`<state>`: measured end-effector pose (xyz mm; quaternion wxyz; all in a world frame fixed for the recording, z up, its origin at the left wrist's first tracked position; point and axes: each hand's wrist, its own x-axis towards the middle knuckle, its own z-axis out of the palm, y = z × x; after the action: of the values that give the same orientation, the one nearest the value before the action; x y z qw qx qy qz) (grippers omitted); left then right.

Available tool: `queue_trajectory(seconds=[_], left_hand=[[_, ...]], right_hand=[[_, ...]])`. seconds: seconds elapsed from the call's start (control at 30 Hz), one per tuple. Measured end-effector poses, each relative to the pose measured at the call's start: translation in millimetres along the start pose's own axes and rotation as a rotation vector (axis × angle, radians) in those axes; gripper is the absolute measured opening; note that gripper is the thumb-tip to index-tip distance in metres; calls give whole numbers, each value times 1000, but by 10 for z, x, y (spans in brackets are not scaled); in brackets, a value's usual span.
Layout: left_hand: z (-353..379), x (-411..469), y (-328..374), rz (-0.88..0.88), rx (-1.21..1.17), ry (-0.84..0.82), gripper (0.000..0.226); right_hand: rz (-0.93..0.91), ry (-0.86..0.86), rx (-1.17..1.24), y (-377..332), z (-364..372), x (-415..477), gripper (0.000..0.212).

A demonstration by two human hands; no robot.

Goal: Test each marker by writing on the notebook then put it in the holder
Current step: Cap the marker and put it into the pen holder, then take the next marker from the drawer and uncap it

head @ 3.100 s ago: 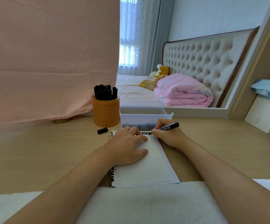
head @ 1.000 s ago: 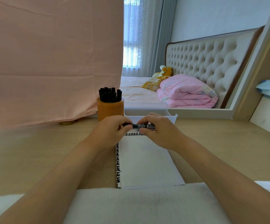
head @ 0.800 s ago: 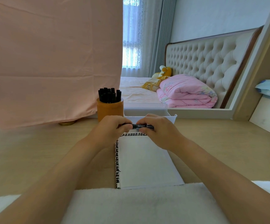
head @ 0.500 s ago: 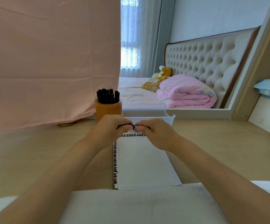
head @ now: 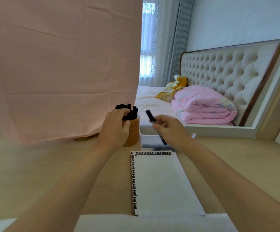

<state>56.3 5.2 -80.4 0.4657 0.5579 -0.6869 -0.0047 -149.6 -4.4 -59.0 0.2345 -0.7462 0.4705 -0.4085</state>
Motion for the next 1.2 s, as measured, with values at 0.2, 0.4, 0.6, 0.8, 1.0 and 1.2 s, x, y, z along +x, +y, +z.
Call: queue_trajectory(seconds=[0.2, 0.4, 0.6, 0.8, 1.0, 1.2], left_hand=[[-140, 423, -196, -175, 0, -37, 59], [-89, 629, -378, -323, -130, -336, 116], [-18, 690, -452, -243, -255, -351, 100], [26, 654, -491, -164, -333, -181, 72], [41, 675, -429, -146, -291, -168, 73], [60, 779, -189, 3, -15, -132, 70]], right_hand=[[-11, 223, 168, -340, 170, 647, 14], [15, 215, 106, -366, 469, 904, 19], [-104, 142, -25, -204, 519, 879, 58], [-78, 43, -118, -25, 560, 903, 33], [-161, -181, -355, 13, 538, 783, 55], [-20, -330, -170, 67, 308, 717, 74]])
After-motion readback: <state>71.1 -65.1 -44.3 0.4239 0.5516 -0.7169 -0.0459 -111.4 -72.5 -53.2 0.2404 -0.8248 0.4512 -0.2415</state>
